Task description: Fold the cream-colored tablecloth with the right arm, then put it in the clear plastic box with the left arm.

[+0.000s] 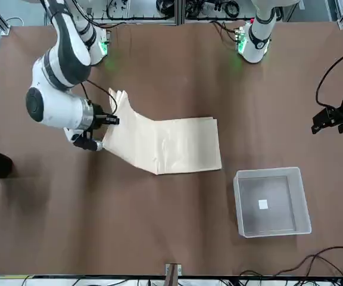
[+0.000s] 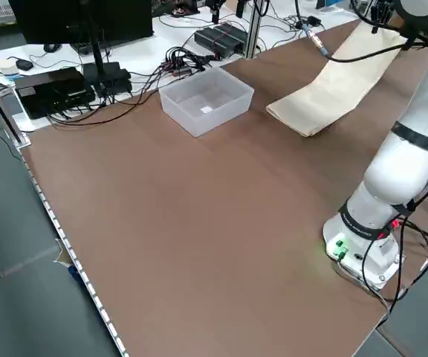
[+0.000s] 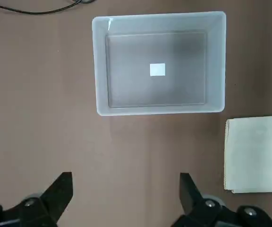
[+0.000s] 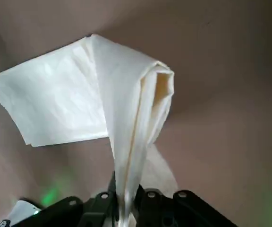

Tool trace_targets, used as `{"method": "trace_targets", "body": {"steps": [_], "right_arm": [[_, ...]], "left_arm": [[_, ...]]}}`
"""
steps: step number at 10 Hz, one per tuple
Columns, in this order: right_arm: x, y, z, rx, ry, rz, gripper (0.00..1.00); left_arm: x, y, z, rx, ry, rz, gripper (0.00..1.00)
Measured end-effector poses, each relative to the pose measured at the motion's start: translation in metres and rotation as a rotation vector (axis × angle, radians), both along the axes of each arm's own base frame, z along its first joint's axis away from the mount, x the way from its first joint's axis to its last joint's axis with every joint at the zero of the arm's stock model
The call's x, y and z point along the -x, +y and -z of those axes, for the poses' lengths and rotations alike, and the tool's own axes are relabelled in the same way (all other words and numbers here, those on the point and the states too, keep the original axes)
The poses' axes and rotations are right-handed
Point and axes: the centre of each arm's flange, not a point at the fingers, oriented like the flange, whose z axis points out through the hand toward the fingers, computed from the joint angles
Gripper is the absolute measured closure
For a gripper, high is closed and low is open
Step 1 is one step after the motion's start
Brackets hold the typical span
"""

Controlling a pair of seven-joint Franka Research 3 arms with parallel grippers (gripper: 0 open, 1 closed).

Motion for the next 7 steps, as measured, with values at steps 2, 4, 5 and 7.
{"method": "trace_targets", "body": {"steps": [2, 4, 5, 7], "right_arm": [[0.007, 0.021, -0.004, 0.01, 0.006, 0.003, 0.92], [0.01, 0.031, -0.009, 0.016, 0.008, 0.018, 0.92], [0.012, 0.041, -0.015, 0.019, 0.006, 0.026, 0.92], [0.02, 0.064, -0.025, 0.021, -0.001, 0.029, 0.92]], "left_arm": [[0.0, 0.0, 0.0, 0.0, 0.0, 0.0, 0.0], [0.0, 0.0, 0.0, 0.0, 0.0, 0.0, 0.0], [0.0, 0.0, 0.0, 0.0, 0.0, 0.0, 0.0], [0.0, 0.0, 0.0, 0.0, 0.0, 0.0, 0.0]]}}
